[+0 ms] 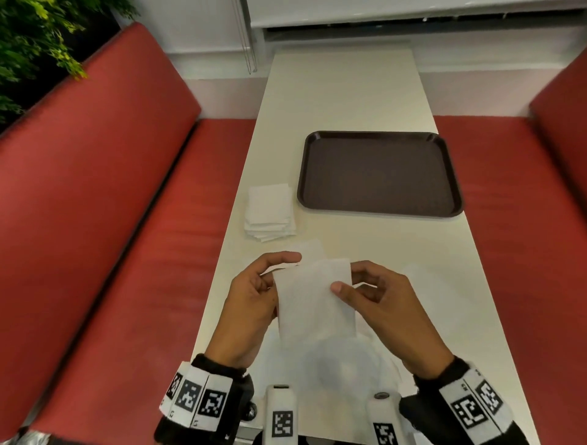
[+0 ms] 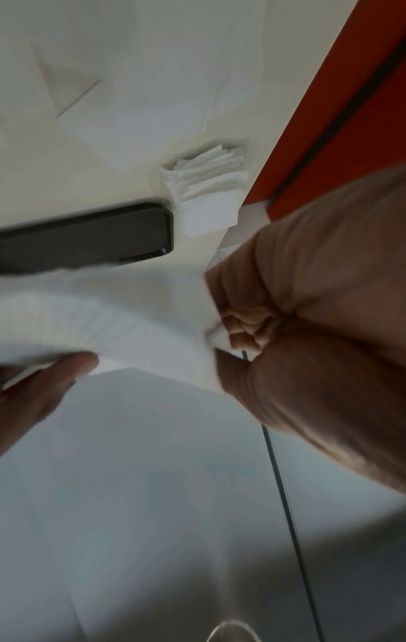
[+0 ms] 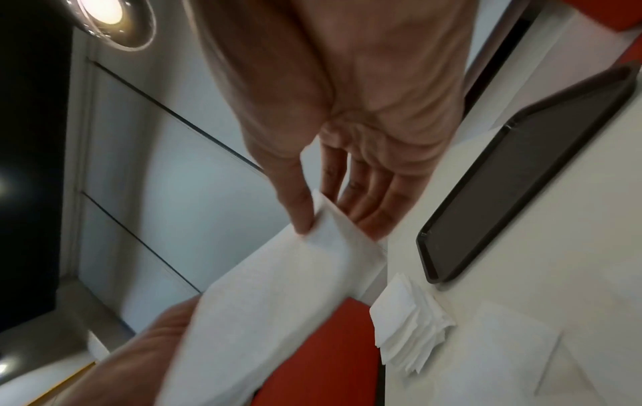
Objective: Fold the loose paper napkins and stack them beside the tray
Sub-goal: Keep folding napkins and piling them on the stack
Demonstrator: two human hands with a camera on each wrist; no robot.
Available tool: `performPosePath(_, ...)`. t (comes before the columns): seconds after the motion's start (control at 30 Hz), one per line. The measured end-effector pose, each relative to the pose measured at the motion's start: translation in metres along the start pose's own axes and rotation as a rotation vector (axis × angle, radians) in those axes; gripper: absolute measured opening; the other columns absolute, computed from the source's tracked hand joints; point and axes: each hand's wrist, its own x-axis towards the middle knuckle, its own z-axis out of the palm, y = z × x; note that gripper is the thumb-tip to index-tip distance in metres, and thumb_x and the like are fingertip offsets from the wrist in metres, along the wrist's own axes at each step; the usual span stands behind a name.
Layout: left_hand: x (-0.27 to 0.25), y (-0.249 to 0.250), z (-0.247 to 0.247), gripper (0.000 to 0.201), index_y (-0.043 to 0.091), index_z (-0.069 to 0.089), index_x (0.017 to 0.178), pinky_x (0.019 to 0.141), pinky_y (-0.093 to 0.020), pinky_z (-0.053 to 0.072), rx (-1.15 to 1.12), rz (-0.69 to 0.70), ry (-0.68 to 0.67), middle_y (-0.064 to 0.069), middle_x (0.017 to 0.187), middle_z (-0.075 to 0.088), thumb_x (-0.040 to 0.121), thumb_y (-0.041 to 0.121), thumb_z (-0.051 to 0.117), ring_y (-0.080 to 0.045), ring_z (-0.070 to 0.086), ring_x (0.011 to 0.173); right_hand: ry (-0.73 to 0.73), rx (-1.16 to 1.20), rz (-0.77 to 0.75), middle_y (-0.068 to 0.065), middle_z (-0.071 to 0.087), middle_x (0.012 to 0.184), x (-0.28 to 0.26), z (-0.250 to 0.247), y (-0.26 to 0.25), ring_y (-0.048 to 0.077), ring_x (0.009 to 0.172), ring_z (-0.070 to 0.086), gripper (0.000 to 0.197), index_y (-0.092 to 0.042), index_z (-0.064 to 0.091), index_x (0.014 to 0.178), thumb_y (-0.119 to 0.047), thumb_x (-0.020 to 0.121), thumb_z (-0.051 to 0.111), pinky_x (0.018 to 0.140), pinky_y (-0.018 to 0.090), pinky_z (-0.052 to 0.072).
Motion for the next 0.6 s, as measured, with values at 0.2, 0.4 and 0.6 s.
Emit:
performPosePath(0.2,0.023,-0.004,-0.036,0.035,0.004,0.070,0.110,0.068,-0.032,0.054,-0.134,-0.174,0.100,-0.012,0.089,0.074,0.100,0.031,0.049,-0.021,0.068,0.077,0.128,0.075,0.019,-0.006,0.075,0.097,0.033,0.019,0.005,0.016,0.080,0.074,0.017,-0.018,0.073,0.104,-0.020,0.088,0.071,0.072,0.023,0.058)
performPosePath(0.4,0.069,-0.009,-0.076,0.012,0.010,0.076,0.091,0.069,-0.022,0.056,0.244,-0.071,0.154,-0.008,0.086,0.077,0.083,0.019,0.077,-0.017,0.070,0.080,0.217,0.102,0.071,-0.005,0.075,0.095,0.077,0.048,0.013,0.017,0.079,0.074,0.013,-0.021,0.073,0.100,-0.024,0.088,0.070,0.073,0.029,0.059)
performPosePath(0.6,0.158,0.007,-0.114,0.016,0.013,0.075,0.098,0.070,-0.025,0.055,0.298,-0.002,0.196,-0.007,0.092,0.077,0.085,0.021,0.077,-0.016,0.070,0.080,0.170,-0.424,0.050,-0.017,0.064,0.108,0.118,0.077,0.079,0.000,0.099,0.060,0.018,-0.030,0.069,0.107,-0.038,0.092,0.065,0.084,0.020,0.048)
